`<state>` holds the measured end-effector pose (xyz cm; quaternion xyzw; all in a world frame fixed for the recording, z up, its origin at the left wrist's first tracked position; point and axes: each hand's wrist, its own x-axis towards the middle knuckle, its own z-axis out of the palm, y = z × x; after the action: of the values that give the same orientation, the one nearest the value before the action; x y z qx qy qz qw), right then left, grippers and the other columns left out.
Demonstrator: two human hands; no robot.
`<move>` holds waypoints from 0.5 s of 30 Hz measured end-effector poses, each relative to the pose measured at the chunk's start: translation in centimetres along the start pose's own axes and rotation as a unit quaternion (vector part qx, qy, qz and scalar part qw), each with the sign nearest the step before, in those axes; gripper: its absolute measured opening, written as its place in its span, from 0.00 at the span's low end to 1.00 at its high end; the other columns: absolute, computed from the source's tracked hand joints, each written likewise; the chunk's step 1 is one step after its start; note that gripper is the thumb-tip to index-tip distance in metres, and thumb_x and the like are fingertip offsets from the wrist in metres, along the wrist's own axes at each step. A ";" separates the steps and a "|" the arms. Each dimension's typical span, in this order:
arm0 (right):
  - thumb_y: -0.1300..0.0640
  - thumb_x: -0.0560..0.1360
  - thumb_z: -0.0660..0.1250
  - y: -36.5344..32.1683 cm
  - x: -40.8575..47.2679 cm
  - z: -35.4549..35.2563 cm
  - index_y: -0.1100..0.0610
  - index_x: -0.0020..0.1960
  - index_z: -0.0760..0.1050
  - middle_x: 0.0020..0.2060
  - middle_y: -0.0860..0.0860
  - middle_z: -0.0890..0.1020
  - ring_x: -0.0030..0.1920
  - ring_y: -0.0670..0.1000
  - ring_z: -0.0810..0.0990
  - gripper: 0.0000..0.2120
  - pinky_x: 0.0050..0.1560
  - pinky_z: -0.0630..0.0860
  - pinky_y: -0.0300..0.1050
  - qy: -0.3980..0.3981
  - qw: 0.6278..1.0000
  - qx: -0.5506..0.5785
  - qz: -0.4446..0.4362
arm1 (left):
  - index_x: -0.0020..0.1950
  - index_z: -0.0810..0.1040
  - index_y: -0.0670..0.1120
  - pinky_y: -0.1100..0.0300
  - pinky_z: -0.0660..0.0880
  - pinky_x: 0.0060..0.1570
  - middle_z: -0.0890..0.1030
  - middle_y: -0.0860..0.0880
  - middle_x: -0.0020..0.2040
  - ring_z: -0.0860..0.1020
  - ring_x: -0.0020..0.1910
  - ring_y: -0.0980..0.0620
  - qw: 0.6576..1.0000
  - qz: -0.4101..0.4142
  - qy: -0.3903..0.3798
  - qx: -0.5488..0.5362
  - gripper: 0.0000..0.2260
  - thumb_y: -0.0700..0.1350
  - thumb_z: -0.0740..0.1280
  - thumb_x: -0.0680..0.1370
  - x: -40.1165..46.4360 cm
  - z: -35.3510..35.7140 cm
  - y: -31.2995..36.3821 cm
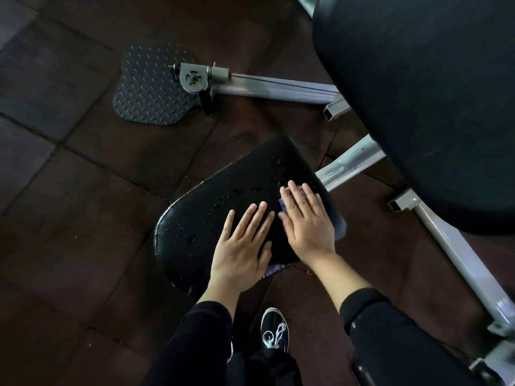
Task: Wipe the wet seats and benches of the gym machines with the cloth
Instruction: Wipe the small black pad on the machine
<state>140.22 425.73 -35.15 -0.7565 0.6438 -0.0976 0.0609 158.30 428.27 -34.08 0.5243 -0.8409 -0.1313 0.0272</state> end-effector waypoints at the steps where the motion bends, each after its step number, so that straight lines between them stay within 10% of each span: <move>1: 0.49 0.81 0.55 0.4 1.1 -0.1 0.55 0.74 0.62 0.73 0.53 0.64 0.74 0.57 0.60 0.24 0.73 0.59 0.54 -0.001 1.000 0.000 0.012 | 0.78 0.59 0.49 0.44 0.51 0.75 0.55 0.49 0.79 0.52 0.78 0.52 1.000 -0.001 -0.001 -0.002 0.26 0.54 0.53 0.81 0.0 -0.1 0.0; 15: 0.52 0.81 0.50 -1.8 -5.5 -0.2 0.58 0.74 0.63 0.73 0.55 0.64 0.75 0.58 0.58 0.23 0.72 0.58 0.56 0.014 0.988 0.021 0.151 | 0.78 0.59 0.49 0.46 0.51 0.75 0.55 0.50 0.79 0.53 0.78 0.52 1.000 -0.009 -0.001 -0.012 0.26 0.54 0.54 0.80 0.0 0.4 0.0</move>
<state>141.05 431.46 -34.93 -0.6474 0.7496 -0.1112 0.0814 158.22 428.31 -34.51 0.5315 -0.8345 -0.1418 0.0313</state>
